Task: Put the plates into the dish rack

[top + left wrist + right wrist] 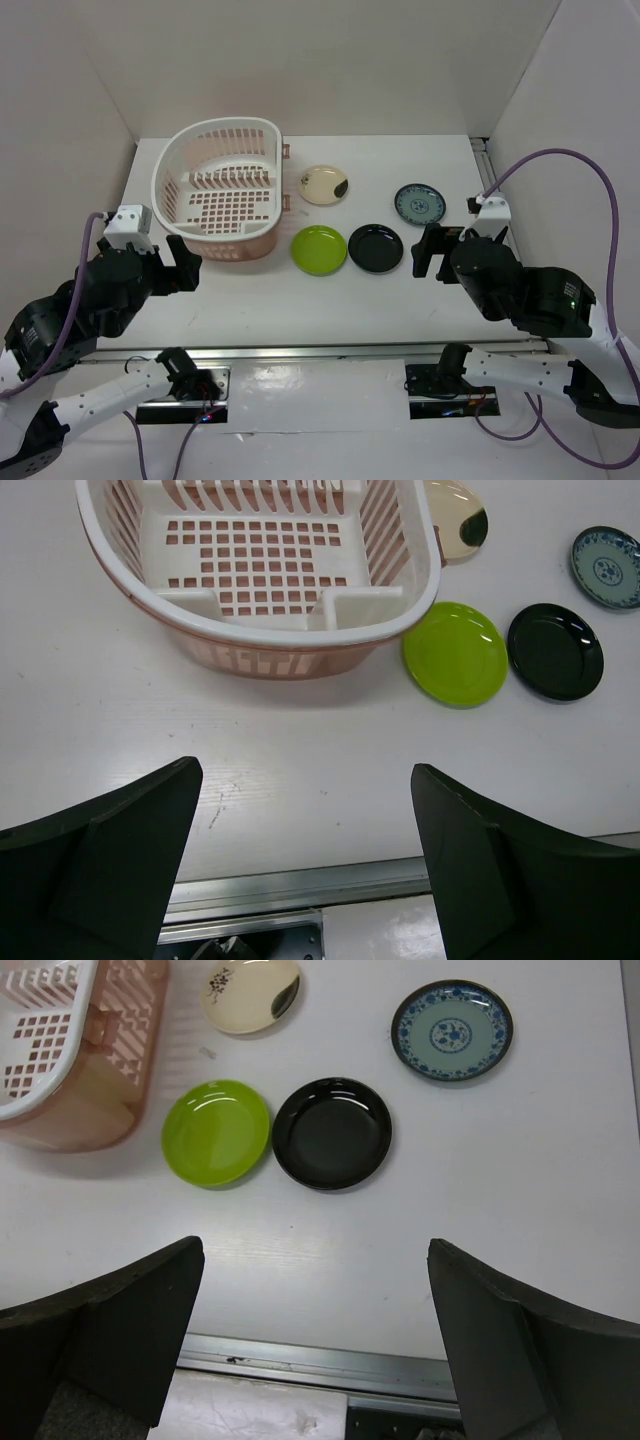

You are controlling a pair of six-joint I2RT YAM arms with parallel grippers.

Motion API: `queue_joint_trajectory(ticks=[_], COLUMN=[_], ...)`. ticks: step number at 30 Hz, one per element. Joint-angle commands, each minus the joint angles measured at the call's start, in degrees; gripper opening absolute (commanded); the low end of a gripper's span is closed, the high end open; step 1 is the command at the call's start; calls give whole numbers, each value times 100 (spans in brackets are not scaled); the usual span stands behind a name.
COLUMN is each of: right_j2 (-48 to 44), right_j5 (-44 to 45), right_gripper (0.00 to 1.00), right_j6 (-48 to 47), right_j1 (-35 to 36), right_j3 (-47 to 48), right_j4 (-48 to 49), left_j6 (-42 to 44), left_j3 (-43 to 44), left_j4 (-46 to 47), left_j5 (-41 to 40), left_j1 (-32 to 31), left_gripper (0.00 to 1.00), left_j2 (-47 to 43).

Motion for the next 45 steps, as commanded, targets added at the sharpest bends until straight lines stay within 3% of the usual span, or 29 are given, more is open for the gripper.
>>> queue_joint_trajectory(ticks=[1,10,16,19,22,24,28,29,30,32,37,45], right_j2=[34,-18,551,1403,2467,2697,2486,2486,2486,2486,2732,3741], right_j5=[232,347,470,225,-942,-2172,-4070,-4501,-5253,-5541,-5771,-5700], right_gripper=[100,100,100,100,100,100,100,100,100,100,100,100], right_j6=[157,61,-843,-1397,-1636,-1697,-1426,-1347,-1172,-1170,-1109,-1056], right_j1=[16,16,16,-378,-1553,-2748,-4787,-5627,-5957,-6529,-7103,-7331], right_j3=[45,-288,-930,-783,-378,-481,-1498,-1711,-1948,-2564,-3382,-3559], right_j4=[-190,116,2048,3086,3684,4445,5670,5838,6292,6620,7403,8194], left_j6=[-161,-162,-162,-57,-4,49,189,190,303,391,603,849], left_j3=[19,-42,-253,-490,-622,-675,-675,-727,-728,-850,-1149,-1387], left_j4=[26,26,403,789,1106,1291,1520,1608,1661,1775,2196,2619], left_j5=[-96,-96,133,413,686,897,1266,1328,1450,1574,1794,2313], left_j1=[5,5,5,5,5,5,5,5,5,5,5,5], left_gripper=[99,99,99,99,99,99,99,99,99,99,99,99], left_j2=[-69,-69,115,115,168,291,405,405,405,405,458,511])
